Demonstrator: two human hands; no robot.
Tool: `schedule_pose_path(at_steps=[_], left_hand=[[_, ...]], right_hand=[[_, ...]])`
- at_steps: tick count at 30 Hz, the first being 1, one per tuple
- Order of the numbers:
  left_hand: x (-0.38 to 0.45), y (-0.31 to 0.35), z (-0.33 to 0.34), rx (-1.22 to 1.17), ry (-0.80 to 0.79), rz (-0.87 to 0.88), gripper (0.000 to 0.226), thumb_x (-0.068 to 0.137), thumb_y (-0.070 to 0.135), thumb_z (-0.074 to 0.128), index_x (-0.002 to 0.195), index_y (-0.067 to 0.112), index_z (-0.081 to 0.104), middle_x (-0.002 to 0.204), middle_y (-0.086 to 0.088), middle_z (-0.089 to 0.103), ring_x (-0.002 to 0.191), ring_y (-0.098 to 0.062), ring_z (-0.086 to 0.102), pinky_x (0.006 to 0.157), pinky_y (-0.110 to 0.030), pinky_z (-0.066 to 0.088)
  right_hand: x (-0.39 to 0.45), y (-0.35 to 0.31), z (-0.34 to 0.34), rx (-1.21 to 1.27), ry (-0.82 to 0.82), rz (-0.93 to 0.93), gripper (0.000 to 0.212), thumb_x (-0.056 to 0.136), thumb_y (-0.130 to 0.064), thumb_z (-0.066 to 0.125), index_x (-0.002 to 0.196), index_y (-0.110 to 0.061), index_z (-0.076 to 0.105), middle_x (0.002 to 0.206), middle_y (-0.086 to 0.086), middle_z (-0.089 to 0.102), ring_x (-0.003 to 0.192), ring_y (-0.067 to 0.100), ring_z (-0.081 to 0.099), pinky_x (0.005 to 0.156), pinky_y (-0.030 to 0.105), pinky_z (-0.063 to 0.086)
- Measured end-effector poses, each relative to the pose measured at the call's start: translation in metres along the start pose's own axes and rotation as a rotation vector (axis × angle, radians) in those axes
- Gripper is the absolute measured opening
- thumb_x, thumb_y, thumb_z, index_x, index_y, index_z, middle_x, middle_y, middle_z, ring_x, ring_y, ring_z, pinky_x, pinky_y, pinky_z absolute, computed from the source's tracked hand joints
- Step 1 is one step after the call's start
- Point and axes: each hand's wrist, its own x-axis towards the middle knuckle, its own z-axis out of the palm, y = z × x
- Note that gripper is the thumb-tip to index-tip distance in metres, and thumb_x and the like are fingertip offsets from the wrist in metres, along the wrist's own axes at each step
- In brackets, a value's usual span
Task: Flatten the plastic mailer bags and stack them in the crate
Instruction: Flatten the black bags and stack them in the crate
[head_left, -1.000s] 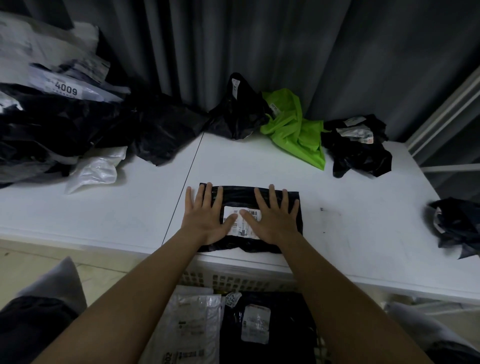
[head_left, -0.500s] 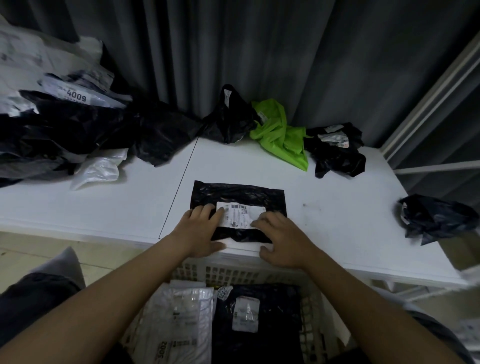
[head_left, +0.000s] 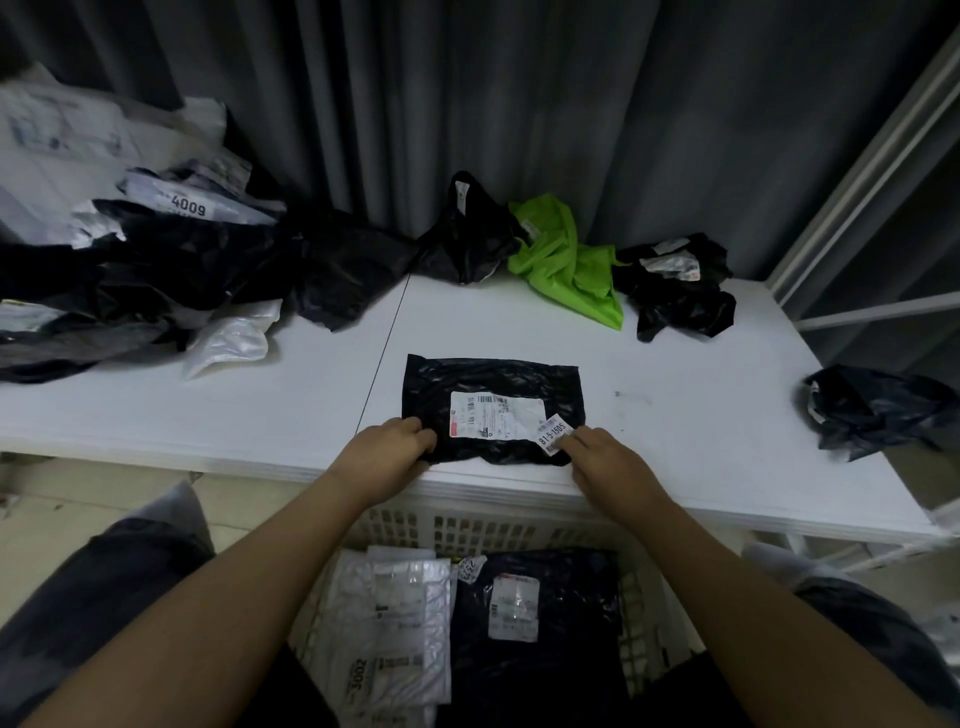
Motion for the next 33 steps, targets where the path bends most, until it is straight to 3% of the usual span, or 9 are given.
schedule_pose_path(at_steps=[6, 13, 23, 25, 27, 30, 33], left_hand=[[0.002, -0.001, 0.001, -0.023, -0.037, 0.003, 0.025, 0.094, 0.02, 0.05, 0.117, 0.012, 0.055, 0.112, -0.008, 0.052, 0.104, -0.026, 0.054, 0.077, -0.036, 0.045], [0.002, 0.004, 0.0, -0.009, -0.065, -0.013, 0.03, 0.088, 0.005, 0.048, 0.117, 0.012, 0.054, 0.11, -0.01, 0.054, 0.099, -0.028, 0.056, 0.07, -0.032, 0.038], [0.001, -0.001, -0.001, -0.023, -0.044, -0.045, 0.032, 0.088, 0.002, 0.044, 0.115, 0.015, 0.056, 0.111, -0.009, 0.056, 0.102, -0.027, 0.055, 0.075, -0.033, 0.041], [0.001, -0.002, -0.003, -0.04, -0.054, -0.055, 0.031, 0.088, 0.004, 0.044, 0.113, 0.016, 0.058, 0.111, -0.008, 0.056, 0.102, -0.027, 0.055, 0.075, -0.032, 0.04], [-0.001, 0.002, -0.006, -0.047, -0.044, -0.068, 0.026, 0.088, 0.012, 0.046, 0.11, 0.016, 0.06, 0.11, -0.007, 0.057, 0.101, -0.025, 0.055, 0.074, -0.03, 0.041], [0.004, 0.01, -0.01, -0.044, 0.092, -0.096, 0.024, 0.09, 0.025, 0.046, 0.107, 0.012, 0.057, 0.108, -0.008, 0.055, 0.1, -0.028, 0.054, 0.073, -0.032, 0.041], [0.02, 0.022, -0.002, -0.095, 0.257, -0.096, 0.05, 0.09, 0.039, 0.023, 0.11, 0.008, 0.056, 0.11, -0.012, 0.055, 0.104, -0.031, 0.051, 0.08, -0.038, 0.044]], right_hand=[[0.004, -0.003, -0.001, -0.043, 0.007, -0.005, 0.048, 0.034, 0.007, 0.086, 0.077, -0.007, 0.07, 0.067, 0.006, 0.063, 0.055, 0.023, 0.06, 0.037, 0.022, 0.039], [0.003, 0.0, -0.001, -0.084, 0.029, 0.008, 0.044, 0.036, 0.008, 0.082, 0.074, -0.008, 0.068, 0.064, 0.006, 0.059, 0.052, 0.024, 0.056, 0.038, 0.024, 0.04], [0.002, -0.003, -0.007, -0.082, 0.036, 0.014, 0.041, 0.029, 0.005, 0.083, 0.064, -0.009, 0.066, 0.059, 0.006, 0.056, 0.046, 0.025, 0.054, 0.037, 0.02, 0.034], [-0.001, -0.003, -0.003, -0.054, 0.046, -0.002, 0.032, 0.037, 0.002, 0.079, 0.064, -0.009, 0.064, 0.059, 0.006, 0.056, 0.048, 0.026, 0.055, 0.037, 0.022, 0.034], [-0.003, -0.004, -0.001, 0.043, 0.076, -0.002, 0.007, 0.058, -0.01, 0.063, 0.065, -0.008, 0.061, 0.062, 0.006, 0.054, 0.053, 0.027, 0.055, 0.041, 0.026, 0.037], [0.004, -0.01, -0.003, 0.188, 0.186, 0.116, 0.022, 0.072, -0.025, 0.043, 0.066, -0.01, 0.057, 0.068, 0.004, 0.051, 0.061, 0.024, 0.05, 0.05, 0.029, 0.038], [0.021, -0.023, -0.002, 0.248, 0.238, 0.186, 0.03, 0.08, -0.029, 0.042, 0.083, -0.009, 0.064, 0.086, 0.005, 0.058, 0.078, 0.025, 0.054, 0.064, 0.032, 0.044]])
